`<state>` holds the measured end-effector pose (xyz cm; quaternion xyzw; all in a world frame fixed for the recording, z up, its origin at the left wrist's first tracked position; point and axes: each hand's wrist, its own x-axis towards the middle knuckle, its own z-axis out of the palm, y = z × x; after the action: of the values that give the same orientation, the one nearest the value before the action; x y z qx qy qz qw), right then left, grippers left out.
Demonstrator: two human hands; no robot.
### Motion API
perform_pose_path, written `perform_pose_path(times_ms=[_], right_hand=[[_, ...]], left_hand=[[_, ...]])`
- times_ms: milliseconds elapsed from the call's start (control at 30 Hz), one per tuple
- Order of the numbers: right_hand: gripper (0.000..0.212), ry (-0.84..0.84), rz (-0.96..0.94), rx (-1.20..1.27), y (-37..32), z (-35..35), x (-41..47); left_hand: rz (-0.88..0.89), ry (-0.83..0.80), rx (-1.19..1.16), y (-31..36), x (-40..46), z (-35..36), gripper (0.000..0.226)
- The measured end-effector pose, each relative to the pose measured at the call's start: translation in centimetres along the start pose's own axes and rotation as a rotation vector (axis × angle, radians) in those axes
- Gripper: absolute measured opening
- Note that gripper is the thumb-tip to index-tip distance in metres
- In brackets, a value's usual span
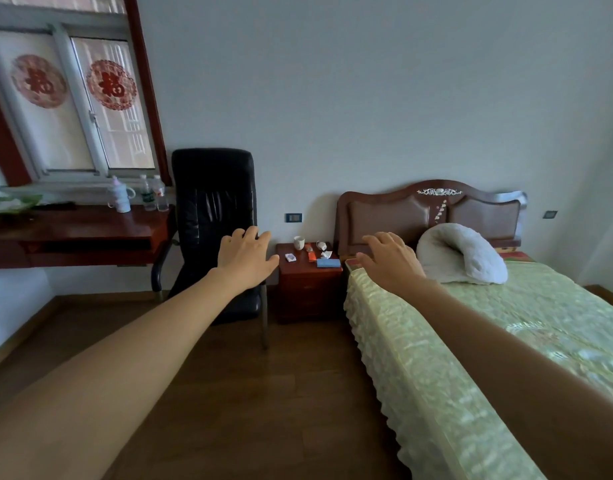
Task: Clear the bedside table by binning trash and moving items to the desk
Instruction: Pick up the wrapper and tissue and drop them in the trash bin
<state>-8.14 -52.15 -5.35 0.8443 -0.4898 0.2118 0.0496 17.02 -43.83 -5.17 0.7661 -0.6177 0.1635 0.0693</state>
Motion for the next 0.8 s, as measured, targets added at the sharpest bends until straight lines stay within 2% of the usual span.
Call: perform_pose_path(times_ms=[367,600,800], right_hand=[[0.044,-0.071,0.026,0.007,1.8,8.4,12.8],[0.045,-0.065,0.025,0.049,6.5,14.5,23.4],[0.048,-0.128,0.033,0.062,10.5,18.5,31.1]], left_hand=[[0.013,-0.041,-0.044,-2.9,13.6,8.2,0.058],[0.008,-0.039,-0.048,-2.2,25.3,13.6,0.059],[0.024,-0.065,-0.052,-0.9,33.5,18.1,0.056]])
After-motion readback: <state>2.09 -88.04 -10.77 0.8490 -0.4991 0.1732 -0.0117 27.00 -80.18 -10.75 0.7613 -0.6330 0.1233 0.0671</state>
